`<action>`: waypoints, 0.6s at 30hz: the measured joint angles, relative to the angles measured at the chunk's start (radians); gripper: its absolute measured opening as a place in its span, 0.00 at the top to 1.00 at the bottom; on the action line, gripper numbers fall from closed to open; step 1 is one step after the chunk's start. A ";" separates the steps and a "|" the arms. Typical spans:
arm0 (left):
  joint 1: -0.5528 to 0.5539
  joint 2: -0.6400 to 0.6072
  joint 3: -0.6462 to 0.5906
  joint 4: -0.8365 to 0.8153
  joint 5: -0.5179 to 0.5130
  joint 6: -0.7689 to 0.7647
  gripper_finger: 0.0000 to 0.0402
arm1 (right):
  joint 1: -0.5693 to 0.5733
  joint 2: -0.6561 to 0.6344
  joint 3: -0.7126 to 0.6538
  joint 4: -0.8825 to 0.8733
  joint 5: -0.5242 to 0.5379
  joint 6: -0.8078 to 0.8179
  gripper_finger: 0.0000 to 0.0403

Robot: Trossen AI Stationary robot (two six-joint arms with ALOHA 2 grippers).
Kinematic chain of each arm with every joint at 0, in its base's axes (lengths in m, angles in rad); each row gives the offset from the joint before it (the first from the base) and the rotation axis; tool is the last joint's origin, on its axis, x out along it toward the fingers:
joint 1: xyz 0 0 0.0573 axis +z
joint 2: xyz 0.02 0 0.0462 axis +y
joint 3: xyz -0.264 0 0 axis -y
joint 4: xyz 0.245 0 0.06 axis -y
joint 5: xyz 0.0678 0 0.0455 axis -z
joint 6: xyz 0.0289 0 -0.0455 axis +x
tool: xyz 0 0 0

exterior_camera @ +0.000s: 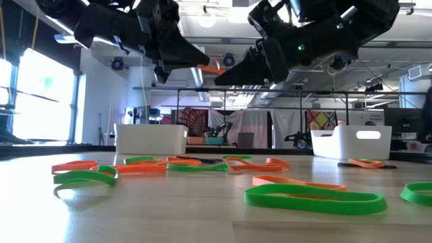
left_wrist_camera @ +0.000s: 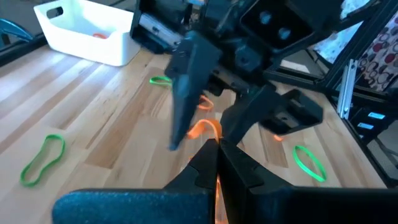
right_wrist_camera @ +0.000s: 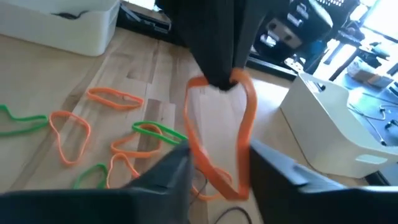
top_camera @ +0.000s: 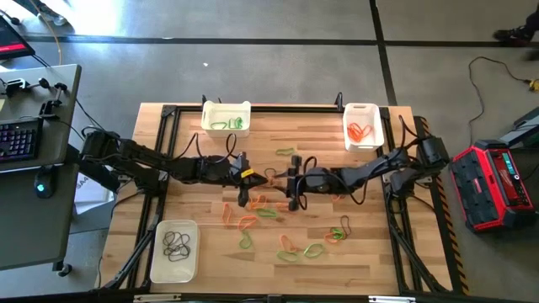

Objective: Sort rubber bands into baskets
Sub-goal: Put the orange rubber band into the top right white bin

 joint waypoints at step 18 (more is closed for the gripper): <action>0.000 0.000 0.000 -0.003 -0.104 0.025 0.67 | 0.006 -0.127 0.000 -0.270 0.152 0.138 0.99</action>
